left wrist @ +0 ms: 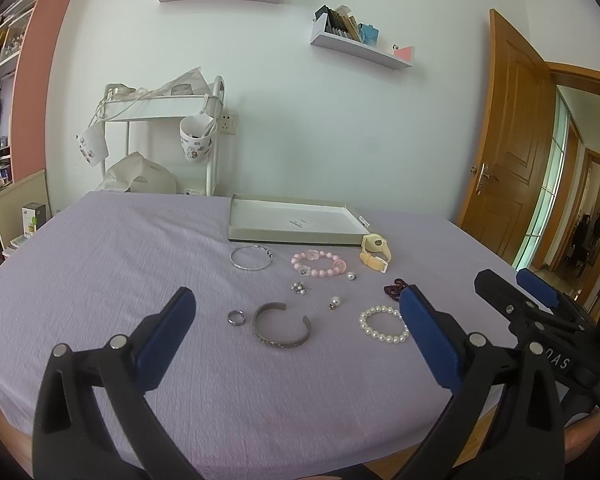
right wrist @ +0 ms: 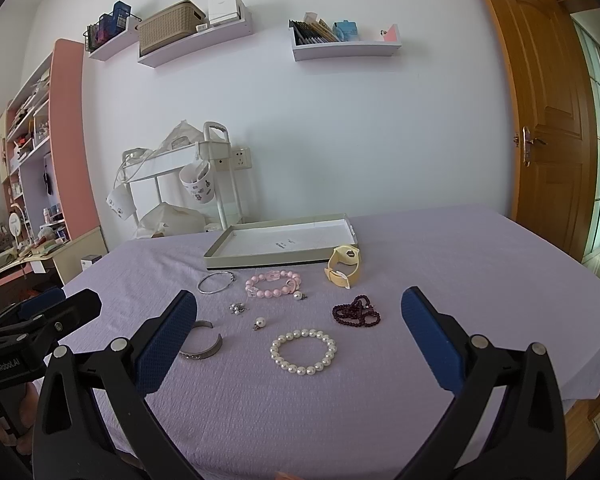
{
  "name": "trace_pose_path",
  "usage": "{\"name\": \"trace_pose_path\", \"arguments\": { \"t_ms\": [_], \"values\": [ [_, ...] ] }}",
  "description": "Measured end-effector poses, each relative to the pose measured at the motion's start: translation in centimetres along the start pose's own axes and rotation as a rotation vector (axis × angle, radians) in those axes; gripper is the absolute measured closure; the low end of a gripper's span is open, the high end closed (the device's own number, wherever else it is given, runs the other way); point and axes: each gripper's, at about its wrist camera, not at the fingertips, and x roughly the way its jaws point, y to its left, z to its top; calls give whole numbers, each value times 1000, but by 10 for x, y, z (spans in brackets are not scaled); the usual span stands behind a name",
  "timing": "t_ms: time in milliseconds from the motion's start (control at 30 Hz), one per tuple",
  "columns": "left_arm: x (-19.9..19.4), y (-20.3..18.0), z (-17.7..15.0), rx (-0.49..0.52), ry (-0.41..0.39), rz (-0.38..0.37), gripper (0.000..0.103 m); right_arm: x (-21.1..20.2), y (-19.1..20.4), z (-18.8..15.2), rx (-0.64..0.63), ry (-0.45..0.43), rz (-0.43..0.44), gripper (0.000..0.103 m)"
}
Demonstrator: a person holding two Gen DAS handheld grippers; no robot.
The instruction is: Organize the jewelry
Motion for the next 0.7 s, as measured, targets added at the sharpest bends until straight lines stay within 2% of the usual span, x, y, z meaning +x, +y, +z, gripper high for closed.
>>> {"name": "trace_pose_path", "arguments": {
  "t_ms": [700],
  "values": [
    [0,-1,-1,0,0,-1,2,1,-3,-2,3,-5,1,1]
  ]
}}
